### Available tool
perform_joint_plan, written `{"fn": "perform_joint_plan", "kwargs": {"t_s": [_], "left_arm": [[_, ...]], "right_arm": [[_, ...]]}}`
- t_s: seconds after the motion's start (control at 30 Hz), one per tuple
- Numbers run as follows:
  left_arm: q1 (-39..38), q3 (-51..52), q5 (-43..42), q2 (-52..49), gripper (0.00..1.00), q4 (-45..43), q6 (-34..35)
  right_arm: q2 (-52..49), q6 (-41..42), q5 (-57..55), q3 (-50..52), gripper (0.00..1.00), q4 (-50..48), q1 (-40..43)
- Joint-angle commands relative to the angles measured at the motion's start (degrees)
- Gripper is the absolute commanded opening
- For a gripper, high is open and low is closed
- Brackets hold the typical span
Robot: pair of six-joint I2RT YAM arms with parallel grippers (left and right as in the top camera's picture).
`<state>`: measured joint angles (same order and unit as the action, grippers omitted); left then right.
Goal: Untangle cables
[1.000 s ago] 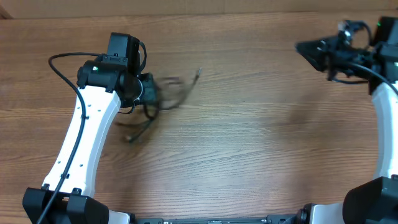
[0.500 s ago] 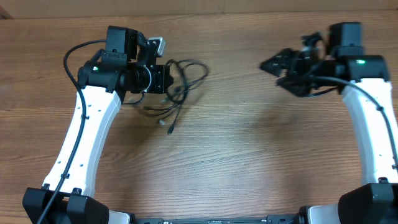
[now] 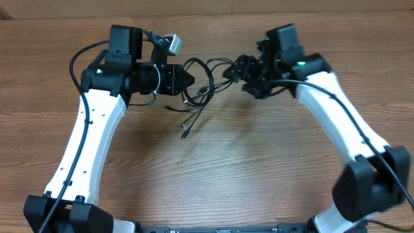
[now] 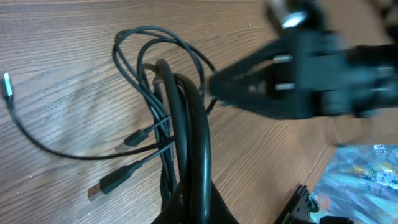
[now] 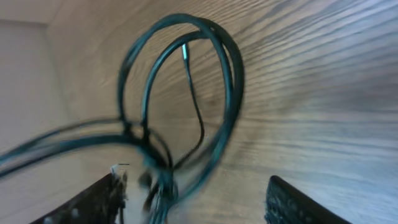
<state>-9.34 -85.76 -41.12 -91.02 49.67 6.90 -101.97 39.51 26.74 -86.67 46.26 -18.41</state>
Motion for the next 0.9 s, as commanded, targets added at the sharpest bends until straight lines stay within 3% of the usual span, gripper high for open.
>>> {"fn": "perform_joint_plan", "kwargs": {"t_s": [0.0,0.07,0.13,0.23,0.27,0.57,0.73,0.87], "left_arm": [[-0.07,-0.24,-2.03,0.39,0.04,-0.20,0.00],[-0.07,-0.24,-2.03,0.39,0.04,-0.17,0.00],[-0.07,-0.24,-1.99,0.39,0.04,-0.17,0.00],[-0.07,-0.24,0.07,0.39,0.04,-0.20,0.00],[-0.07,-0.24,1.90,0.39,0.04,-0.15,0.00],[-0.07,-0.22,33.05,0.37,0.04,3.50,9.07],[0.00,-0.22,34.32,0.37,0.04,3.52,8.79],[1.16,-0.24,34.49,0.39,0.04,3.43,8.28]], "right_arm": [[-4.37,4.28,-2.01,-0.70,0.68,-2.78,-2.19],[-7.78,7.04,-2.03,-0.70,0.64,-5.57,-2.49],[-10.27,7.21,-0.87,-0.70,0.51,-7.13,-2.54],[-10.75,3.61,2.05,-0.74,0.09,-6.80,-2.51],[-10.56,1.40,4.68,-0.79,0.04,-6.60,-2.29],[-3.30,-20.52,50.69,-0.83,0.04,-6.34,3.74],[-0.76,-20.92,53.02,-0.83,0.04,-5.49,4.98],[-0.72,-20.46,40.37,-0.81,0.04,2.19,7.63]]}}
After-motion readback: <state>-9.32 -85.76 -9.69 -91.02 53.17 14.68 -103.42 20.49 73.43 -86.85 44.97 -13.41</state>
